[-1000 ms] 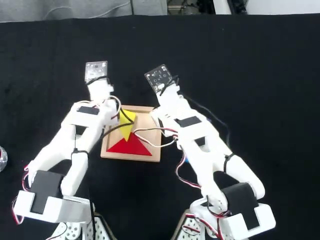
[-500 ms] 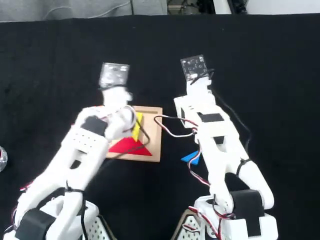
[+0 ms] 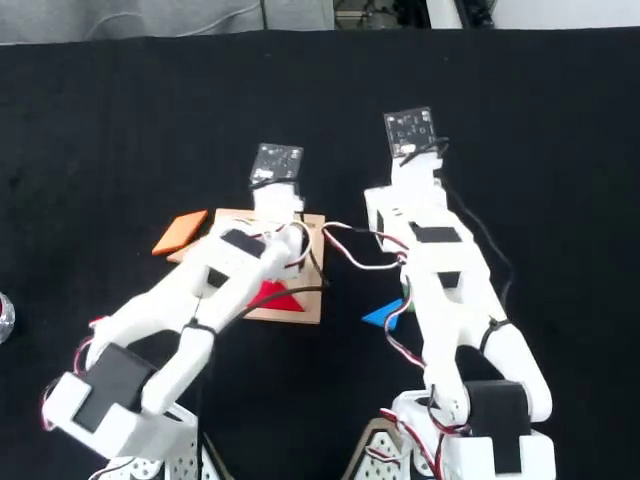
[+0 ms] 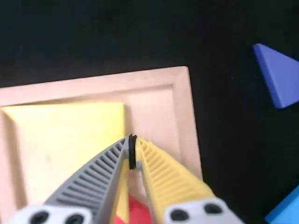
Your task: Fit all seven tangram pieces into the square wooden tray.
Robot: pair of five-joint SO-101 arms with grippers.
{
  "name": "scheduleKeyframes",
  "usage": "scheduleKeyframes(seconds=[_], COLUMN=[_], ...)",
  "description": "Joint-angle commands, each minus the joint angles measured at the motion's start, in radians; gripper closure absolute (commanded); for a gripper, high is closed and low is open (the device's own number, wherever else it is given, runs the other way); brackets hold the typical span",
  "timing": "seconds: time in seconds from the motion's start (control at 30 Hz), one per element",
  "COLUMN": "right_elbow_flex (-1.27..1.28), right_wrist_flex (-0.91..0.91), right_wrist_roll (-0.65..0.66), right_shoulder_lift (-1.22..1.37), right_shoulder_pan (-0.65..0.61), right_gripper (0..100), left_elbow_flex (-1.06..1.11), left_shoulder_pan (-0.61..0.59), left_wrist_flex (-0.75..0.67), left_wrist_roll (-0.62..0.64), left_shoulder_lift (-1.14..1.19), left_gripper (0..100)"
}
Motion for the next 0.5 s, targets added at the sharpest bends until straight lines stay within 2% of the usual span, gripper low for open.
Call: scheduleKeyframes(seconds=[0.0, 0.3, 0.47], right_elbow_flex=[0.008, 0.008, 0.008], right_wrist_flex=[-0.048, -0.052, -0.052], right_wrist_roll=[-0.009, -0.009, -0.009], right_shoulder_lift=[-0.050, -0.044, -0.044], right_shoulder_pan=[0.011, 0.006, 0.006], right_gripper=[98.7, 98.7, 98.7], left_elbow_flex=[-0.070, -0.064, -0.097], left_shoulder_pan=[0.015, 0.004, 0.005], left_wrist_flex=[-0.021, -0.009, 0.044], left_wrist_roll=[0.006, -0.005, -0.023], left_shoulder_lift=[0.003, 0.018, 0.060], left_gripper=[97, 97, 97])
